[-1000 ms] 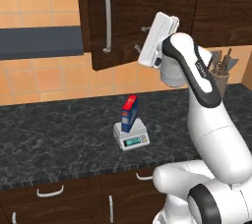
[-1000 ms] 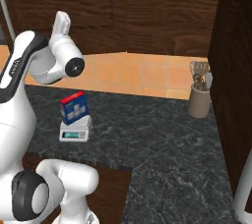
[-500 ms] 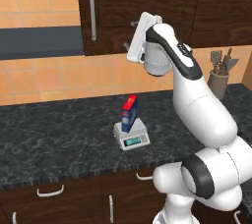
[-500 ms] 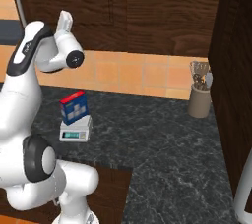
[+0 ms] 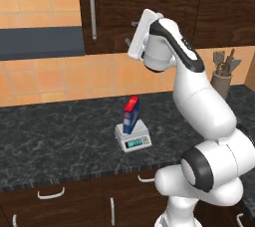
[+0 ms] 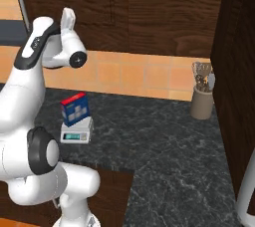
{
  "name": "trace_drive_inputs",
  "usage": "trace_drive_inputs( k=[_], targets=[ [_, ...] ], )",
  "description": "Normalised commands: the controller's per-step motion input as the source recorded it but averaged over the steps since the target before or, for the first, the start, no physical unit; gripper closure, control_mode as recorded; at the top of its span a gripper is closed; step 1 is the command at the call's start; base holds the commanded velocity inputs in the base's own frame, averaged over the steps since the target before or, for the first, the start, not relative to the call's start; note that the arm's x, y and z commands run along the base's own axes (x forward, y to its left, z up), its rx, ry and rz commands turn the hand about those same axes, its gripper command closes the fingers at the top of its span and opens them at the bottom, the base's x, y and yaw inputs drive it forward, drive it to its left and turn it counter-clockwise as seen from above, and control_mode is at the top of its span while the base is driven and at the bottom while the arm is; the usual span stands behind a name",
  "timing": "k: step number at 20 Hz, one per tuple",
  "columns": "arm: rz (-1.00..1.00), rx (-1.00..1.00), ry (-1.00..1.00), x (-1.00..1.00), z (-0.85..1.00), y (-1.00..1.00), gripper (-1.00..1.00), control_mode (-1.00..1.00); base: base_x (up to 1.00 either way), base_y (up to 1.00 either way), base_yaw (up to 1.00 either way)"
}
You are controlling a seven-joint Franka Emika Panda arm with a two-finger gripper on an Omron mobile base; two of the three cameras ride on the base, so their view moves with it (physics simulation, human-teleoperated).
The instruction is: Pick the boxed food and place it on the digital scale for weighing, and close the cabinet.
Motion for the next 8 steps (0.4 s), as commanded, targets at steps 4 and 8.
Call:
trace_drive_inputs(
  k=[4,8],
  targets=[
    [0.0,0.0,-0.06,0.57,-0.44,-0.1,-1.0,-1.0,0.0,0.0,0.0],
    [0.0,0.0,-0.12,0.62,-0.66,-0.24,-1.0,-1.0,0.0,0.0,0.0]
  ],
)
